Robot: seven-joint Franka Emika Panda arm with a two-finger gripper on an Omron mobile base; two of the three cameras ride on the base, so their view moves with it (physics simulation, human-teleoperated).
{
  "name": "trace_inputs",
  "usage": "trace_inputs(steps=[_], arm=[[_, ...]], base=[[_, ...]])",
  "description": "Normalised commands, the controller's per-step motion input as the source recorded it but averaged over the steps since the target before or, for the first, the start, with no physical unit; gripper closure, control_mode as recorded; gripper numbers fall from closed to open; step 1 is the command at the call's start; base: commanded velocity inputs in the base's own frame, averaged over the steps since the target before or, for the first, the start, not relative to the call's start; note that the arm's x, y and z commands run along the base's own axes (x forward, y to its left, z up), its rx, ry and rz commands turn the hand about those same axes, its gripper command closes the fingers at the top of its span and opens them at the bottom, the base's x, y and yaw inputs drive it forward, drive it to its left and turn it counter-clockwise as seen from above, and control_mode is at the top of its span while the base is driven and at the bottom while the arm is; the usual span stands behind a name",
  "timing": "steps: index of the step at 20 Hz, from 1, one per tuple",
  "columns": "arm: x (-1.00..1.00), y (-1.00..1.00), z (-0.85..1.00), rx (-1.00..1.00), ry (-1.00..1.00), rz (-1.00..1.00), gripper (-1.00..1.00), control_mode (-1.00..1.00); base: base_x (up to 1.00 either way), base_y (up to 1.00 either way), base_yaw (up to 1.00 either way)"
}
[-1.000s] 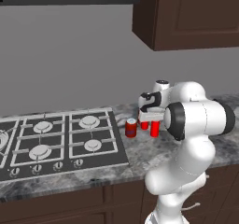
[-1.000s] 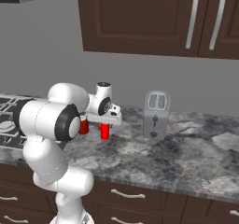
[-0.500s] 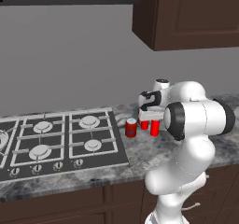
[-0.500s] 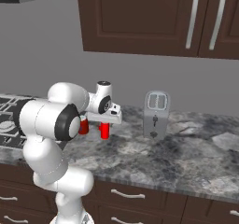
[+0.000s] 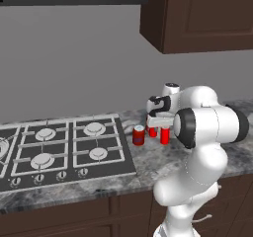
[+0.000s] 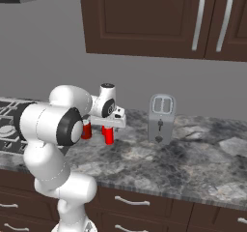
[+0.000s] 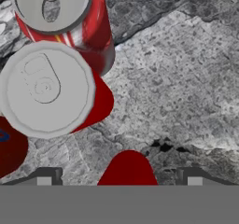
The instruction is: Four empty soda cans are scattered around the kitchen. Gather all the cans and cluster them next to the stove for recycling.
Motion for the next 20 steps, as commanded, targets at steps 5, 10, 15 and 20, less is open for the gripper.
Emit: trace_inputs(steps=[5,10,15,20], arm=[[-0.16,0.00,0.02,0.00,-0.06,0.00,-1.00,-1.00],[-0.38,-0.03,0.08,0.00,-0.11,0.00,-1.00,-1.00],[-0.66,-0.10,0.45,0.00,-0.18,0.00,-1.00,-1.00],[-0.70,-0.08,0.59,0.00,-0.10,0.00,-1.00,-1.00]], base=[[0.00,0.00,0.00],[0.00,0.00,0.00],[0.00,0.00,0.00],[0.00,0.00,0.00]])
